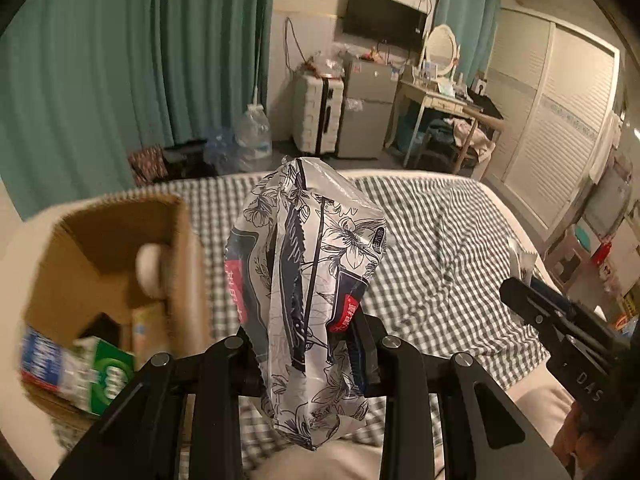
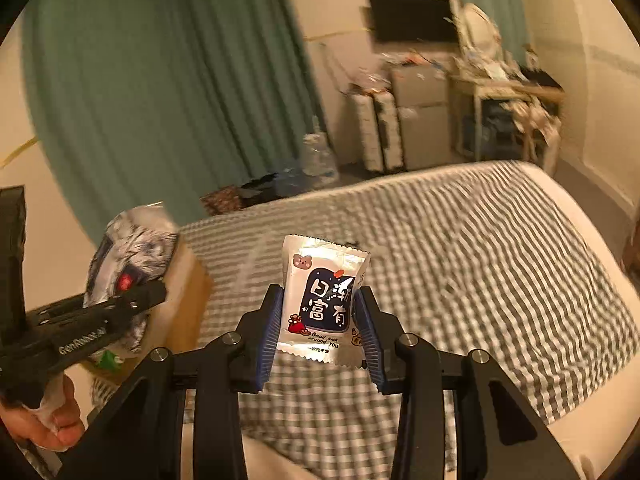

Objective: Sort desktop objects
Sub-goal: 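Drop the tissue pack and snack sachet into the cardboard box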

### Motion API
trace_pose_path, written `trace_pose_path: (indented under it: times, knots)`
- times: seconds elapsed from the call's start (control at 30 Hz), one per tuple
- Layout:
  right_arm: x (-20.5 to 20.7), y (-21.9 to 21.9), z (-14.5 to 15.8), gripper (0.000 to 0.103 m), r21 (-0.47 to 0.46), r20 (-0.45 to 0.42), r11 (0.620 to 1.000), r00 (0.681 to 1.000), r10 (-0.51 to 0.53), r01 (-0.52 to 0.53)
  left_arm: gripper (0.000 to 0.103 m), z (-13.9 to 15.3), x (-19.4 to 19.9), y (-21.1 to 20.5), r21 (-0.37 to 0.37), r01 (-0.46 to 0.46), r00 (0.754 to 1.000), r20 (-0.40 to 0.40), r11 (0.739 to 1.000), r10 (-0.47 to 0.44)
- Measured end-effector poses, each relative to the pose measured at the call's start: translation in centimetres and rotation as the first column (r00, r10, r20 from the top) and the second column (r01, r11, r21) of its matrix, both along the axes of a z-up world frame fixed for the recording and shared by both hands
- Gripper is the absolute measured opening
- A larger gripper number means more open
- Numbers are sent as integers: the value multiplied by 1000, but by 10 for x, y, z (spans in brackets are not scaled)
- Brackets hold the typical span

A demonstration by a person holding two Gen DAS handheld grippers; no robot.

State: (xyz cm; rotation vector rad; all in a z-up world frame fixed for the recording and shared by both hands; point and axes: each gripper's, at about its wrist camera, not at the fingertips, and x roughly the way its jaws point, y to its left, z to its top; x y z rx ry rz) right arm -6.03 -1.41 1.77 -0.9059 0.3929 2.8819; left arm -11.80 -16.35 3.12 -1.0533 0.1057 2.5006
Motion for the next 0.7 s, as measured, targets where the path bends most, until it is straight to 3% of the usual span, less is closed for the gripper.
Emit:
trace_pose_path:
  times: [0.23, 0.33, 0.4, 0.5, 0.7]
  knots:
    - [-17, -89, 48, 37, 24, -63, 989, 987, 148, -147, 30, 39, -9, -72, -35, -45, 995, -85, 998, 42]
    - [-37, -122, 53, 37, -56, -66, 972, 972, 224, -228, 30, 46, -14, -106, -56, -110, 982, -162, 992, 100]
    - [-53, -142, 53, 37, -98, -59, 960, 965, 257, -262, 31, 41, -19, -124, -42, -127, 979, -168, 991, 119]
    - [-82, -168, 45, 37, -83, -21, 954, 957, 289, -289, 31, 26, -27, -143, -41, -145, 979, -151, 989, 137]
    - [-134, -210, 7, 37, -107, 90, 942, 941, 327, -317, 31, -13, -56, -182, -21, -196, 978, -75, 980, 194]
